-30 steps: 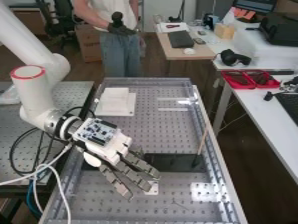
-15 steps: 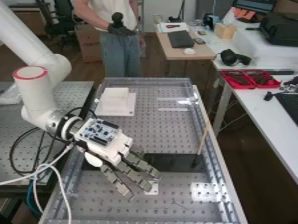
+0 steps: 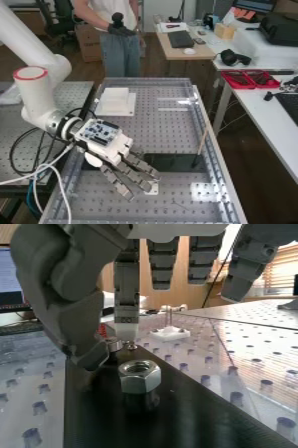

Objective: Grab the bearing and place it in the white container

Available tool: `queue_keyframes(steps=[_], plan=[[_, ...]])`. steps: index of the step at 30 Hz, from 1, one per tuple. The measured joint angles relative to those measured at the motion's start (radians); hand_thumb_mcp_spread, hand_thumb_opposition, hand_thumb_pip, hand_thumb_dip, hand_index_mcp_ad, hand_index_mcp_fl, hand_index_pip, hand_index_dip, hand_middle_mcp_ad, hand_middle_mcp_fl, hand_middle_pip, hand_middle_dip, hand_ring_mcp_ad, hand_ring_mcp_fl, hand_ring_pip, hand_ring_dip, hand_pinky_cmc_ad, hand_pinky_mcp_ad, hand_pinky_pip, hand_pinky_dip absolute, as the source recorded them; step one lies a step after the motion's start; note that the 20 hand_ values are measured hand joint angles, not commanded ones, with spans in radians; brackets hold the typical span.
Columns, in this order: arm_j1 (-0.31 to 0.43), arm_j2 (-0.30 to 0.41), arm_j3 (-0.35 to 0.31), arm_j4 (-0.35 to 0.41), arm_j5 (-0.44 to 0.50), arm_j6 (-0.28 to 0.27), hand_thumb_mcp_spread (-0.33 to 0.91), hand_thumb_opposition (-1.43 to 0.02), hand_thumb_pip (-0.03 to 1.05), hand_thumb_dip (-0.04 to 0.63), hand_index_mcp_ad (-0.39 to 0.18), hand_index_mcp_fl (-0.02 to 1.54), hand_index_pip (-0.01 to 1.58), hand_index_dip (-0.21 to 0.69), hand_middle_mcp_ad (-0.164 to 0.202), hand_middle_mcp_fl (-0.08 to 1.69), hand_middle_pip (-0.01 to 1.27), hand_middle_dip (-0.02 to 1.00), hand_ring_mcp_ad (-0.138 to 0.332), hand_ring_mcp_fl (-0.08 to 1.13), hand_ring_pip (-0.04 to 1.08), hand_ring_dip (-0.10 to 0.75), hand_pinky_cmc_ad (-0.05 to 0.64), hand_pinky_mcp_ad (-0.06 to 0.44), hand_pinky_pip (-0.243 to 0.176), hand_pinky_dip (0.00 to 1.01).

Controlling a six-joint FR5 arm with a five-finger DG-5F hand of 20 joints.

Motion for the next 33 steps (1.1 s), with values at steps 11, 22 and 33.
queue_keyframes(steps=[11, 22, 33], plan=[[0.002, 0.0, -0.002, 0.012, 0.0, -0.022, 0.33, -0.87, 0.68, 0.271, -0.07, 0.01, 1.51, 0.188, 0.068, 0.0, 0.13, 0.16, 0.169, 0.0, 0.08, 0.056, 0.398, 0.311, -0.094, 0.31], [0.008, 0.0, 0.0, 0.01, 0.003, -0.032, 0.33, -0.87, 0.68, 0.271, -0.07, 0.01, 1.5, 0.185, 0.072, 0.0, 0.13, 0.16, 0.168, 0.0, 0.08, 0.056, 0.398, 0.312, -0.094, 0.31], [0.007, -0.005, -0.004, 0.02, 0.008, -0.033, 0.33, -0.87, 0.69, 0.271, -0.07, 0.02, 1.53, 0.178, 0.072, 0.0, 0.13, 0.16, 0.168, 0.0, 0.08, 0.056, 0.398, 0.312, -0.094, 0.31]])
